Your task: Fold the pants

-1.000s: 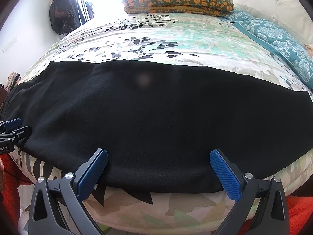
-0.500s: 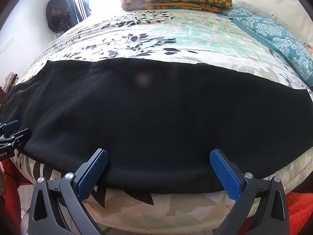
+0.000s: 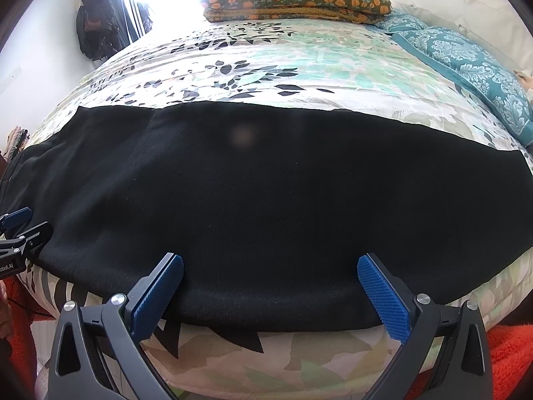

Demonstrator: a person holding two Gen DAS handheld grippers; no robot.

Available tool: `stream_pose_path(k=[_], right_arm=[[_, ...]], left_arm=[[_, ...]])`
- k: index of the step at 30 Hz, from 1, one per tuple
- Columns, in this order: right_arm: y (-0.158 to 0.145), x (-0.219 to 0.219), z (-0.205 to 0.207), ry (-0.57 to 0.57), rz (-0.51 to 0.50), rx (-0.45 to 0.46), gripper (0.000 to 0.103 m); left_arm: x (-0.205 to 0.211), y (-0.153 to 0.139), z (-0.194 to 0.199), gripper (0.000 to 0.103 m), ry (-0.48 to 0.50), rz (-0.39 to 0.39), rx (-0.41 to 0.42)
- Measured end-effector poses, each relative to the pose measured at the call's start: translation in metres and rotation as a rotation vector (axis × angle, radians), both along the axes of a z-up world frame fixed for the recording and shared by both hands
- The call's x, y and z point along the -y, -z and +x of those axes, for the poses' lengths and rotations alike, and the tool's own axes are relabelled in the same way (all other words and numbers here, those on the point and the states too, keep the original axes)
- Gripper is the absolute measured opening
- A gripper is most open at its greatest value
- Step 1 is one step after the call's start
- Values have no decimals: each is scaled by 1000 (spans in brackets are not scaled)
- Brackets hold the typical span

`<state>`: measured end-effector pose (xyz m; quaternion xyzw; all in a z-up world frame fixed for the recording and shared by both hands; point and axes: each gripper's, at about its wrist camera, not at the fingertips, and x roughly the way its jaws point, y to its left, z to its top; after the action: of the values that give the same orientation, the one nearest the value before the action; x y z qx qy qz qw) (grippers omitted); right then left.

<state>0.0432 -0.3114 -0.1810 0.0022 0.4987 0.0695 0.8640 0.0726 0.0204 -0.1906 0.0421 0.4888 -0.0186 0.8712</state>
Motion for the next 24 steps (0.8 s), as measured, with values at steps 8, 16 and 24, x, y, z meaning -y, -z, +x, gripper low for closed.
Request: stream_pose_path(k=[8,16,24], right_arm=[[0,0,0,-11,2,-2,103],[-44,42,-3,69,92,128,103],[-100,264,-26,553,572,168,103]], left_arm=[[-1,-1,0,89,0,-3,0],[-10,-11,1,88,-20,-88,-3],[-16,-33,-1,88,-30,-237,92]])
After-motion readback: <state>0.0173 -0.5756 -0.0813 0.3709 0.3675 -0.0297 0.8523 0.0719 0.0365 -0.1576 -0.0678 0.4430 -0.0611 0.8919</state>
